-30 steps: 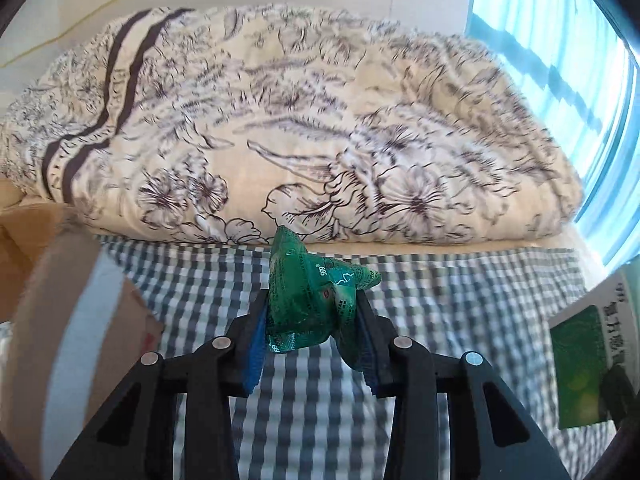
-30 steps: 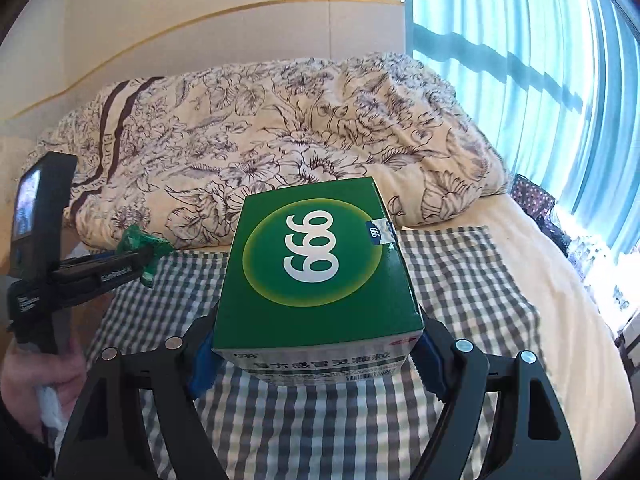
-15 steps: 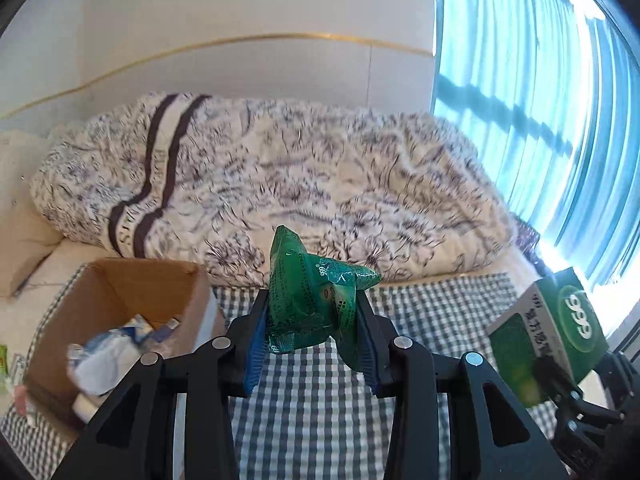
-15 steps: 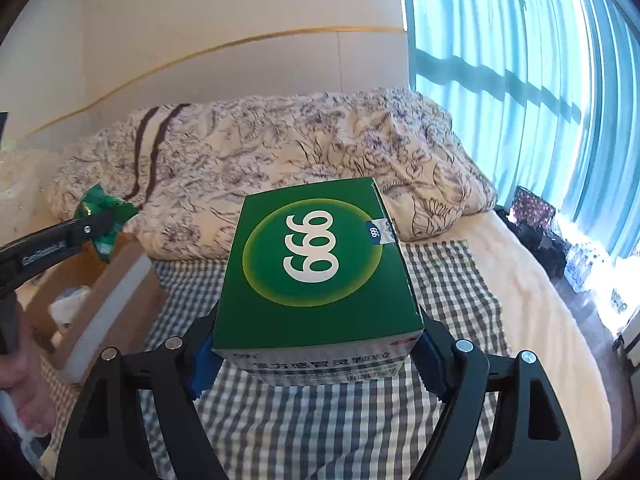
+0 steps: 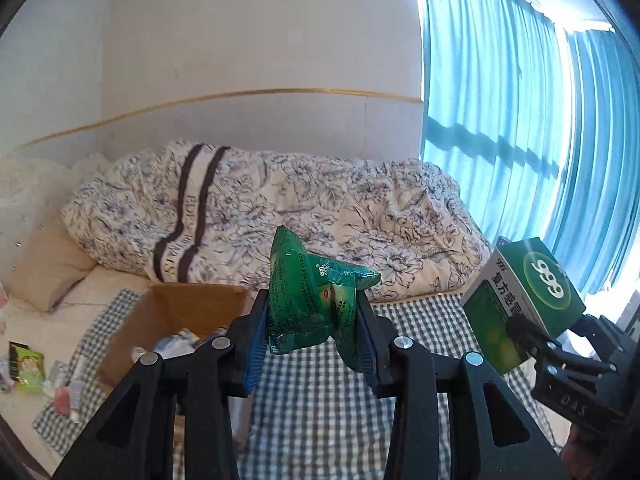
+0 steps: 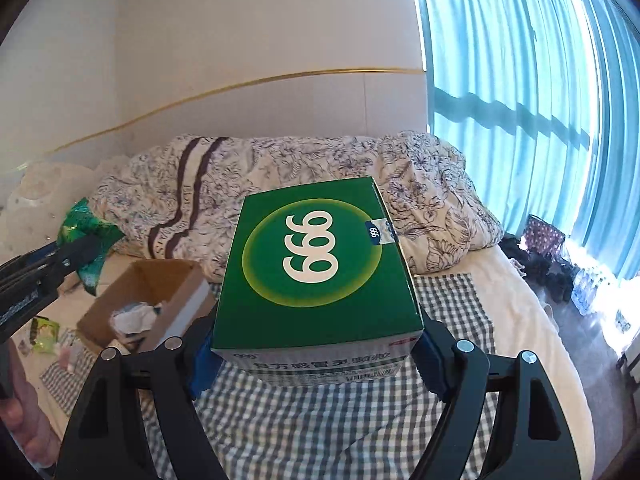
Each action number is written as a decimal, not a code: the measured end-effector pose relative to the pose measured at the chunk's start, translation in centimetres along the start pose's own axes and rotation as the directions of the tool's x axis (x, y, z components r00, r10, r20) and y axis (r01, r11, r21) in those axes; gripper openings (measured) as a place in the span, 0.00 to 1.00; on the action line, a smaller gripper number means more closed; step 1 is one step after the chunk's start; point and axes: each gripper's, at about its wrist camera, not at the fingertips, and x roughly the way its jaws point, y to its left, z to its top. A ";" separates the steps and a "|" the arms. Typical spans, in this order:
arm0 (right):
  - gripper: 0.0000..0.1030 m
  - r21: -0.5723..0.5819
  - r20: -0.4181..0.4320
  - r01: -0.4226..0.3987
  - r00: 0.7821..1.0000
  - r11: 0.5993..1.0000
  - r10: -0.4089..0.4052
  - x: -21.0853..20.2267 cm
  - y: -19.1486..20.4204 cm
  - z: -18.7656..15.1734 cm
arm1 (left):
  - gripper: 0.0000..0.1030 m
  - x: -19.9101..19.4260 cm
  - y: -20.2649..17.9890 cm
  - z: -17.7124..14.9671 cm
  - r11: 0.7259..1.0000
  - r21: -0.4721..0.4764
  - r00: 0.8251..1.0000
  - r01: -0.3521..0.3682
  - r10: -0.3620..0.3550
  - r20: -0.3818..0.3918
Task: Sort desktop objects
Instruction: 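Carry the foil packet with the left gripper while the right carries the medicine box to the box, then open the left gripper over the box while the right releases the medicine box into it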
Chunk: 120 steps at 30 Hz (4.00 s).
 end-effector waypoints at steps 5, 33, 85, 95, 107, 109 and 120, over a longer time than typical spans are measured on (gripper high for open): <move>0.77 -0.006 -0.002 -0.031 1.000 1.000 0.031 -1.2 2.2 -0.4 | 0.39 -2.9 1.6 -0.4 1.000 -0.007 0.999 -0.019 0.019 0.025; 0.77 -0.135 0.050 -0.160 0.985 0.978 0.168 -0.9 14.8 3.0 | 0.39 -6.2 14.0 1.0 0.978 -0.088 0.979 -0.187 0.193 0.066; 0.77 -0.261 -0.263 -0.291 0.939 0.920 0.222 20.1 27.9 -3.0 | 0.41 19.0 25.8 -9.2 0.980 -0.159 0.869 -0.119 0.026 -0.495; 0.77 -0.264 -0.305 -0.303 0.927 0.916 0.219 22.3 28.7 -4.3 | 0.57 18.7 27.5 -8.9 0.964 -0.228 0.902 -0.134 0.023 -0.432; 0.78 -0.327 -0.332 -0.335 0.916 0.884 0.224 22.1 30.7 -5.4 | 0.57 16.1 28.5 -6.8 0.955 -0.258 0.940 -0.143 0.049 -0.338; 0.79 -0.338 -0.329 -0.336 0.917 0.879 0.224 21.9 31.1 -5.5 | 0.57 15.5 28.7 -6.6 0.952 -0.270 0.944 -0.141 0.047 -0.327; 0.88 -0.343 -0.239 -0.314 0.941 0.886 0.241 17.9 30.4 -3.8 | 0.57 11.1 29.0 -4.6 0.941 -0.297 0.964 -0.163 0.088 -0.252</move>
